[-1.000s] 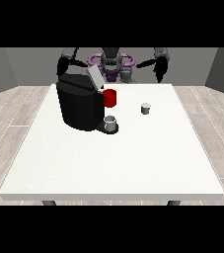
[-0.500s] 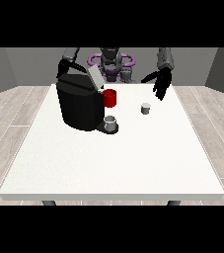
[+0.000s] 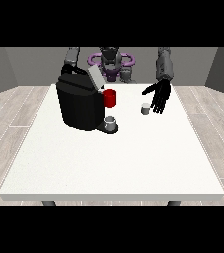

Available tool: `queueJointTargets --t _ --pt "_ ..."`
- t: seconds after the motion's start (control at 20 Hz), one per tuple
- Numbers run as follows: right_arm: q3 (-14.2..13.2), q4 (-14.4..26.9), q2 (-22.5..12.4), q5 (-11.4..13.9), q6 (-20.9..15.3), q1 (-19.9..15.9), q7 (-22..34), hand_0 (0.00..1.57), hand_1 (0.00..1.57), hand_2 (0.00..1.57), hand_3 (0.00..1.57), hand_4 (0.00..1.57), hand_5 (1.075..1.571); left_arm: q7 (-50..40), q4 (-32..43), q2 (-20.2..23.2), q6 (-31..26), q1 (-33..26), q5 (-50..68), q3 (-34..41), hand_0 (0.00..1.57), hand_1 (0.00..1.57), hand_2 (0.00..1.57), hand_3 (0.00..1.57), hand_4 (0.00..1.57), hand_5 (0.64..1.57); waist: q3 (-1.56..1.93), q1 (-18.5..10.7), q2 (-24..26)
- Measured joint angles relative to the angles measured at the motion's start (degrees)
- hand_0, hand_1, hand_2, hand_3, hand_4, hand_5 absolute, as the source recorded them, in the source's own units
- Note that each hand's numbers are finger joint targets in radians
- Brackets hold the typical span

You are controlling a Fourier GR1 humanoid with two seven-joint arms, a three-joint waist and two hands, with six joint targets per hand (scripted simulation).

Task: Insert the coffee pod into the coffee machine and close the lid

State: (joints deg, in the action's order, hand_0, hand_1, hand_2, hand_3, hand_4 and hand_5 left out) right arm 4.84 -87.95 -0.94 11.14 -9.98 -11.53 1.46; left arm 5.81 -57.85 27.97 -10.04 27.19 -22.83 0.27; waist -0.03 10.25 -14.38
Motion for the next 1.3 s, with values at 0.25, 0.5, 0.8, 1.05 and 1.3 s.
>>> queueJointTargets --t 0.25,0.5,0.8,1.05,1.3 --pt "-0.2 1.7 0.3 -1.1 0.2 -0.8 0.6 0.0 0.0 0.0 0.0 0.0 1.571 1.6 4.8 -1.8 4.3 3.2 -4.4 -0.6 0.94 0.94 0.95 0.69 0.08 1.571 0.01 0.1 -0.4" --pt "-1.7 4.6 -0.5 -1.4 0.8 -2.9 -0.8 0.0 0.0 0.0 0.0 0.0 1.571 4.5 6.7 -2.8 9.9 4.8 -10.2 -2.9 1.04 1.04 1.11 0.91 0.46 1.571 0.02 -0.8 -1.8" --pt "-1.5 6.5 -0.6 -1.0 1.3 -3.6 0.2 0.0 0.0 0.0 0.0 0.0 1.571 4.8 10.6 -2.2 9.9 6.5 -16.2 -6.0 0.87 0.87 1.02 0.88 0.34 1.571 0.03 -0.6 -0.6" --pt "-2.2 9.3 -0.5 -2.2 1.7 -4.4 -1.7 0.0 0.0 0.0 0.0 0.0 1.571 3.4 13.2 -2.2 8.6 7.7 -20.9 -8.7 0.79 0.79 0.96 0.85 0.39 1.571 0.07 -0.9 -0.4" --pt "-2.8 11.4 -0.5 -2.9 2.5 -2.9 -2.7 0.0 0.0 0.0 0.0 0.0 1.571 4.1 16.5 -2.8 7.4 8.7 -23.5 -8.9 0.91 0.91 1.05 0.96 0.41 1.571 0.07 -1.0 1.3"
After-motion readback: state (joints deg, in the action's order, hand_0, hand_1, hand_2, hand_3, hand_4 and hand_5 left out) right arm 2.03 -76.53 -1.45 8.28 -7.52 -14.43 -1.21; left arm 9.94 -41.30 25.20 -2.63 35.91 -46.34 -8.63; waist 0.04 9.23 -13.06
